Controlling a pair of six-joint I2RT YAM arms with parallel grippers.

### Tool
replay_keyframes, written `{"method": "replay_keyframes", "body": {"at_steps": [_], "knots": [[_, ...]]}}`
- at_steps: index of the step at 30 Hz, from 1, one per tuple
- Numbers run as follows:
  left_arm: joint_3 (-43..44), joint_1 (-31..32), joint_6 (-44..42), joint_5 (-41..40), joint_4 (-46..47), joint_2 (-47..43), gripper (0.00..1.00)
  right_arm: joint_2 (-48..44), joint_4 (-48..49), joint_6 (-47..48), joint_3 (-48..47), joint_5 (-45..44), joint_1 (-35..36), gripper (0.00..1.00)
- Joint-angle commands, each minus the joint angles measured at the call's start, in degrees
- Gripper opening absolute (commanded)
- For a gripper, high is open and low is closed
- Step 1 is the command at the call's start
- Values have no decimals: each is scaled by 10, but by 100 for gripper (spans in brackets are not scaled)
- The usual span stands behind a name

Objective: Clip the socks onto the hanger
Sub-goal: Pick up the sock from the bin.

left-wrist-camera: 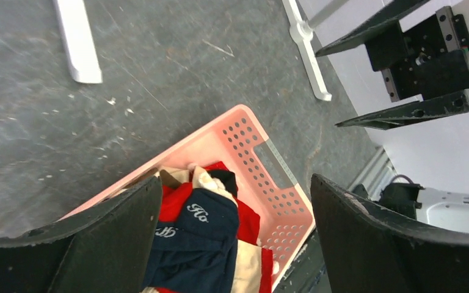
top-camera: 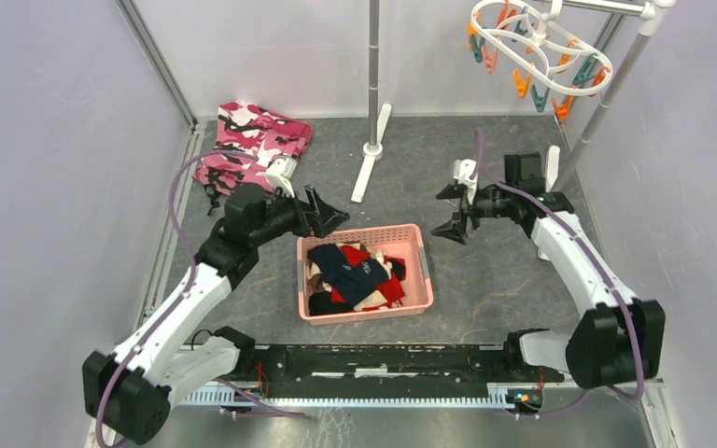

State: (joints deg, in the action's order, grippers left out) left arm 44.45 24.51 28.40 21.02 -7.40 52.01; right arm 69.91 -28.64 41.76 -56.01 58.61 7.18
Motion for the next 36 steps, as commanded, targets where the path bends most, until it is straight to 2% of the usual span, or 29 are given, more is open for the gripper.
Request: {"method": "replay_keyframes", "body": {"at_steps": [1, 3, 7, 10, 13, 15, 20, 25, 31, 34, 36], "knots": [[0, 4, 46, 75, 105, 68, 92, 42, -62, 98, -25, 43, 50, 93], [8, 4, 41, 71, 89, 90, 87, 31, 16, 36, 1, 25, 78, 93], [14, 30, 36, 40, 39, 107, 68, 54, 8, 21, -6, 20, 105, 86], [22, 94, 11, -33, -25, 117, 58, 65, -16, 35, -13, -2, 105, 84], [31, 162, -24, -118, -91, 148, 44, 62, -27, 52, -8, -18, 104, 83], [40, 182, -49, -141, -110, 181, 38, 62, -30, 57, -5, -26, 103, 83], [105, 215, -108, -168, -166, 269, 38, 68, -36, 61, -4, -44, 100, 83], [126, 227, -135, -207, -182, 316, 49, 72, -49, 72, -8, -44, 95, 83], [162, 241, -156, -208, -179, 384, 54, 71, -61, 84, -8, -38, 91, 84], [176, 255, -160, -231, -178, 419, 53, 73, -72, 93, -13, -32, 92, 83], [178, 262, -160, -252, -179, 436, 42, 73, -83, 100, -16, -26, 91, 83]]}}
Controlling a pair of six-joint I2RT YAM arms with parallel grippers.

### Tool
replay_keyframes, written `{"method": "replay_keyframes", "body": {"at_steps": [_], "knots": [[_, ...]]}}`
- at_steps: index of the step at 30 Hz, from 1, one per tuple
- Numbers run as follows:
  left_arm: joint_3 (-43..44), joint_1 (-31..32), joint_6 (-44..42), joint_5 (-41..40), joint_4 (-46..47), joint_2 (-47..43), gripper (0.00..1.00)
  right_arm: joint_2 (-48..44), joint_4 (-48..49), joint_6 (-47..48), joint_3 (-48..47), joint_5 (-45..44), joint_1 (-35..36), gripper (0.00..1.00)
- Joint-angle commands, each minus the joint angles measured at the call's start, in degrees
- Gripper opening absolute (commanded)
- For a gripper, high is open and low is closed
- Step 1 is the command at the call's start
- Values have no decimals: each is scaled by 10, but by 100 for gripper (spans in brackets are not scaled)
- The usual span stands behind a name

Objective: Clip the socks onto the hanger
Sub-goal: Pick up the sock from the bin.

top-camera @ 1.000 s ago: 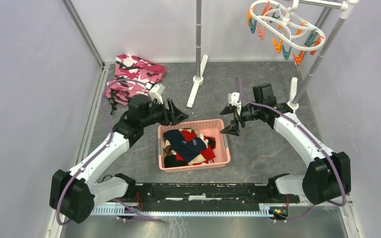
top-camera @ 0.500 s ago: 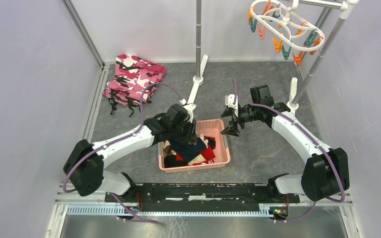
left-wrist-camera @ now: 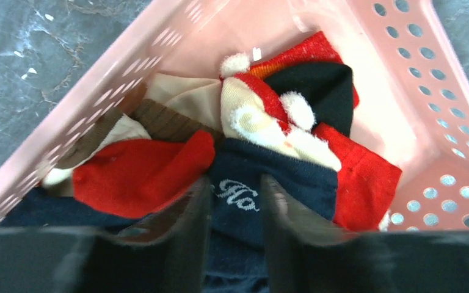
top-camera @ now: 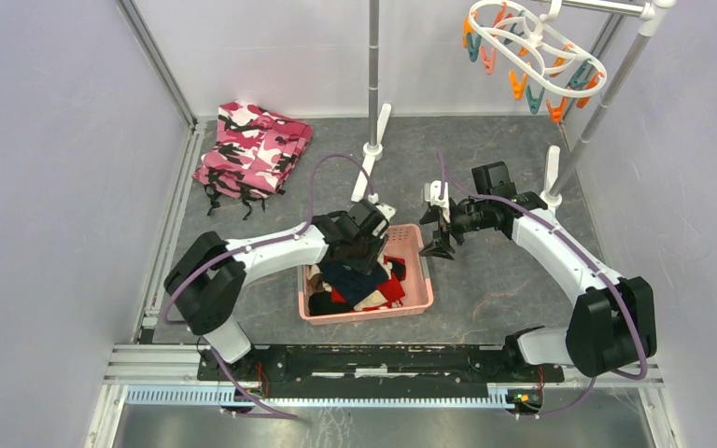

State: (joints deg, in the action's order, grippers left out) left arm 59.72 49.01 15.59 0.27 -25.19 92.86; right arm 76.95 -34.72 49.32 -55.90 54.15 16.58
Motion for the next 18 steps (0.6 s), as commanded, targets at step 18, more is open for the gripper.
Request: {"method": "replay_keyframes", "body": {"at_steps": [18], "knots": [[23, 19, -33, 60, 56, -212, 2, -72, -70, 110, -9, 99, -10, 83]]}}
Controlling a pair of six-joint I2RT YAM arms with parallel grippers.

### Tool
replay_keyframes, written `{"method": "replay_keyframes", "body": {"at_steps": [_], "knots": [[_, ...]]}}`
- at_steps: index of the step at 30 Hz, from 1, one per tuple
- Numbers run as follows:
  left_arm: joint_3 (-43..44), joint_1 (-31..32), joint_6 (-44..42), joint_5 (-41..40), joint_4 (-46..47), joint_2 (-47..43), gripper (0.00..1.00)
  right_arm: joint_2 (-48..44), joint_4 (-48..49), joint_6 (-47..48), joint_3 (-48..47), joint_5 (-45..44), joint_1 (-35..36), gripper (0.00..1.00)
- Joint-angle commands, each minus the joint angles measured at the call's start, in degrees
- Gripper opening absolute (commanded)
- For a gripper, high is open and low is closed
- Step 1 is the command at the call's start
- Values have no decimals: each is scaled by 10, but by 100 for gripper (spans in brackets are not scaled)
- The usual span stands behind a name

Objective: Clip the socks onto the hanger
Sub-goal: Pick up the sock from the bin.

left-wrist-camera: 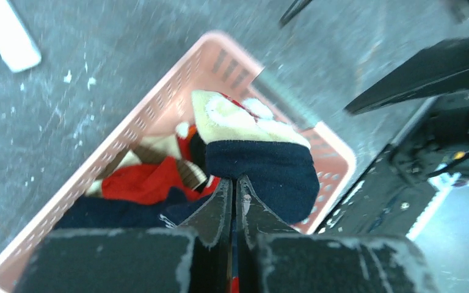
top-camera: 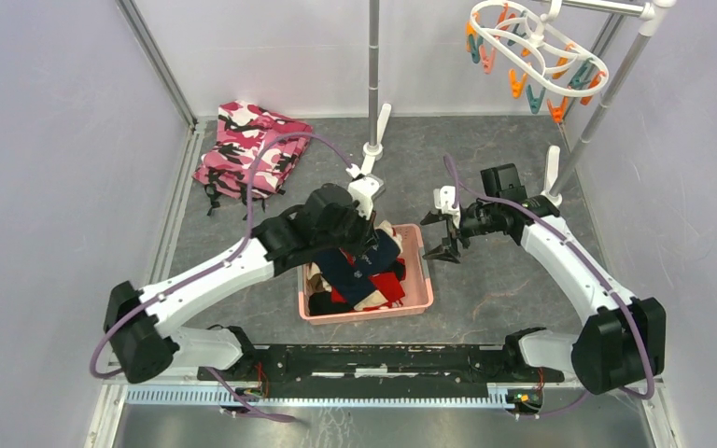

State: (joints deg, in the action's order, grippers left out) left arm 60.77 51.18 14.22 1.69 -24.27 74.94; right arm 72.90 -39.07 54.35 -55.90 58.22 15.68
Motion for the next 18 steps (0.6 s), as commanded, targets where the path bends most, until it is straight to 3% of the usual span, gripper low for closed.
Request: {"method": "replay_keyframes", "body": {"at_steps": [1, 8, 18], "knots": [[14, -4, -17, 52, 54, -37, 2, -38, -33, 80, -7, 72, -1, 83], [19, -39, 49, 131, 142, -50, 2, -54, -33, 111, -32, 81, 27, 84], [-51, -123, 234, 313, 341, -53, 2, -63, 72, -21, -41, 46, 54, 81]]}}
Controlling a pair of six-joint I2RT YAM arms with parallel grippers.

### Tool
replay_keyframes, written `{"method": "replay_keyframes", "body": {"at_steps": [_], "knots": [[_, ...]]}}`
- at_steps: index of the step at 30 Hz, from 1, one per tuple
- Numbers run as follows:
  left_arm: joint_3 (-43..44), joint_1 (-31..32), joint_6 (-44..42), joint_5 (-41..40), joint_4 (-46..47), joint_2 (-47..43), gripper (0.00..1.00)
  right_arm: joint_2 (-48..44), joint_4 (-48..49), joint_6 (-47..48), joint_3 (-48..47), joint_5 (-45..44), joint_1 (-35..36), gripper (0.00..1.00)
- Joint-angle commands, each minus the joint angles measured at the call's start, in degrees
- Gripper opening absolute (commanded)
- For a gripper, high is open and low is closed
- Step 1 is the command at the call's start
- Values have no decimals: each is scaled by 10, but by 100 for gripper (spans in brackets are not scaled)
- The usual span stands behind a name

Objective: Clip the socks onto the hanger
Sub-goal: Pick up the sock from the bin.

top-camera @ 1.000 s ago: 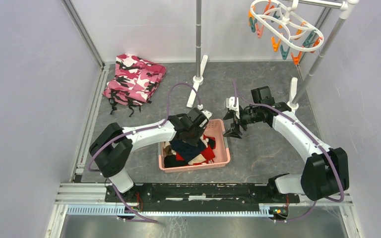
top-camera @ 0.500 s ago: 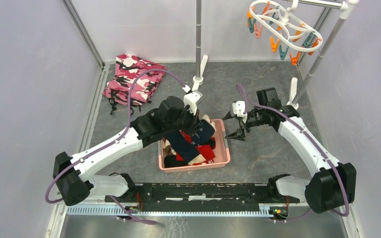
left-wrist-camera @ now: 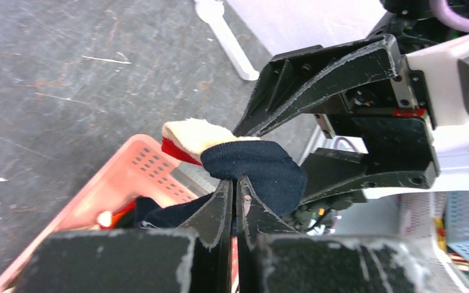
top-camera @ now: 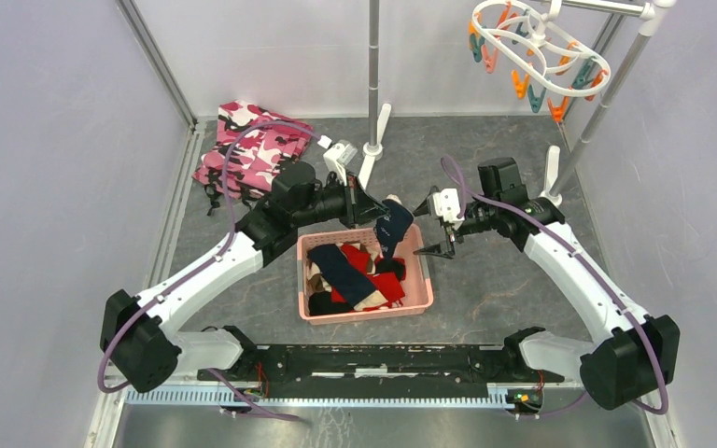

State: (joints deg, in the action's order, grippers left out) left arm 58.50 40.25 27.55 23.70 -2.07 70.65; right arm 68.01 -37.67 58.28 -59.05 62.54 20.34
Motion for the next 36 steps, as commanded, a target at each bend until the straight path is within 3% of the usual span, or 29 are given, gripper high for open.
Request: {"method": "replay_keyframes", "body": {"at_steps": [1, 7, 11, 18, 27, 36], "knots": [[-36, -18, 116, 105, 142, -9, 2, -15, 64, -70, -3, 6, 8, 80], [-66, -32, 173, 141, 221, -3, 2, -25, 85, -106, 19, 2, 9, 78], [-76, -40, 186, 179, 262, 4, 2, -32, 93, -125, 9, -46, 8, 79], [-83, -68, 191, 203, 257, 24, 2, -34, 58, -111, -14, -27, 8, 79], [-70, -74, 211, 266, 271, 61, 2, -29, 19, -53, -86, -134, 7, 79], [-66, -74, 216, 273, 276, 73, 2, -22, 16, -28, -75, -96, 37, 68]]}}
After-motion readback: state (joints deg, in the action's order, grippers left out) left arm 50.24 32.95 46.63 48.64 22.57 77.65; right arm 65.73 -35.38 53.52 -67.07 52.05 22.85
